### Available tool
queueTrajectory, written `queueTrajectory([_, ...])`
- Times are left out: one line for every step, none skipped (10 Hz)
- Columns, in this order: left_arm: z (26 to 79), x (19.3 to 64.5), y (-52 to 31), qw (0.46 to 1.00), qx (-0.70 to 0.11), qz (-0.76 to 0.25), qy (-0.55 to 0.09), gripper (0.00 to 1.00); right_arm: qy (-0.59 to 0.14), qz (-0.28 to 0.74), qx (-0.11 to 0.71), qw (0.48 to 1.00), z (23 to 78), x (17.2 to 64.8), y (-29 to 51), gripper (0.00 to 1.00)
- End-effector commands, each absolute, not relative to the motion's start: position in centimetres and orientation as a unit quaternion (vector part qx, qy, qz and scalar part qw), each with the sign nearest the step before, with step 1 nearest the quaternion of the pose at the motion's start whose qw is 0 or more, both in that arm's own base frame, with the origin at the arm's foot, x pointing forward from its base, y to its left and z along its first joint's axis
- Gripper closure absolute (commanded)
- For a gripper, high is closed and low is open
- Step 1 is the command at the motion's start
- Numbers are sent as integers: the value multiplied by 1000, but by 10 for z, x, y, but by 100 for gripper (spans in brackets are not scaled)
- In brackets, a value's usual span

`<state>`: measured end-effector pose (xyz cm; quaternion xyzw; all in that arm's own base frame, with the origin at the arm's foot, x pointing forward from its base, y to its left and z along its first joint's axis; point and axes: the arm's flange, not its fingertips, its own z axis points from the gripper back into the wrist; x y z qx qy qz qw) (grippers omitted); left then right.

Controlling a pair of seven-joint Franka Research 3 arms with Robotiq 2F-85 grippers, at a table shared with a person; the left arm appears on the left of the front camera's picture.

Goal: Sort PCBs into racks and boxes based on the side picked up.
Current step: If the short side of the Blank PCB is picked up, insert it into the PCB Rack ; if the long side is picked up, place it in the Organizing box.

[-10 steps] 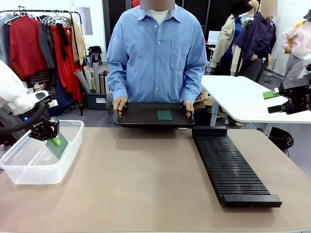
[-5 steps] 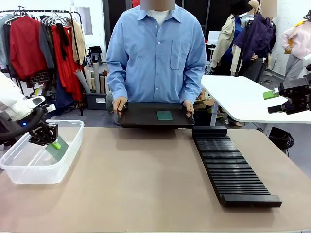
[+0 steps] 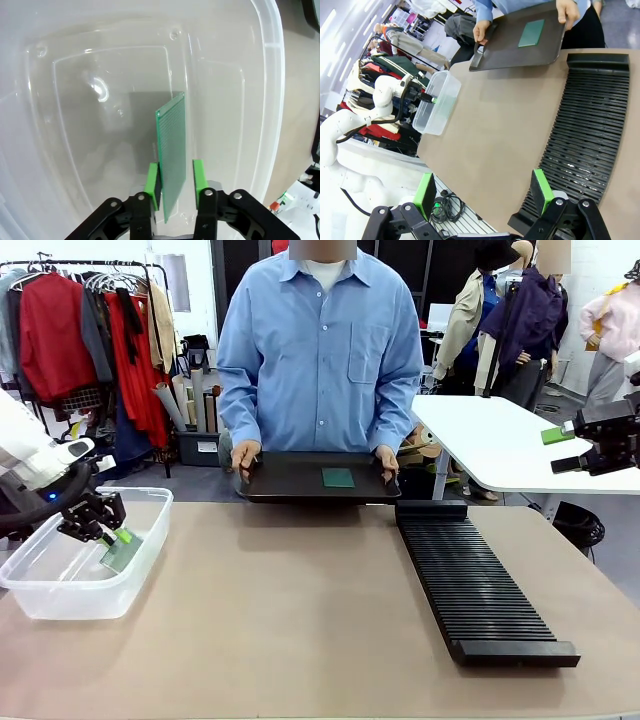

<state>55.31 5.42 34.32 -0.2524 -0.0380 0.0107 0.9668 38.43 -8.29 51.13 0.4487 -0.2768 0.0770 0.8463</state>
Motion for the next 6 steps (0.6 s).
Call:
queueTrajectory([346, 554, 58, 968, -249, 17, -34, 5, -287, 76, 457, 839, 514, 388, -81, 0])
queueTrajectory([350, 553, 57, 970, -240, 21, -33, 0, -287, 76, 457, 839, 514, 388, -81, 0])
queueTrajectory([357, 552, 55, 973, -229, 25, -30, 0, -287, 76, 457, 839, 514, 388, -81, 0])
queueTrajectory([368, 550, 51, 977, -211, 33, -25, 0, -287, 76, 457, 839, 514, 388, -81, 0])
queueTrajectory([377, 548, 47, 980, -194, 39, -19, 0, -287, 76, 457, 839, 514, 388, -81, 0])
queueTrajectory([387, 547, 41, 983, -176, 48, -13, 0, -287, 76, 457, 839, 514, 388, -81, 0])
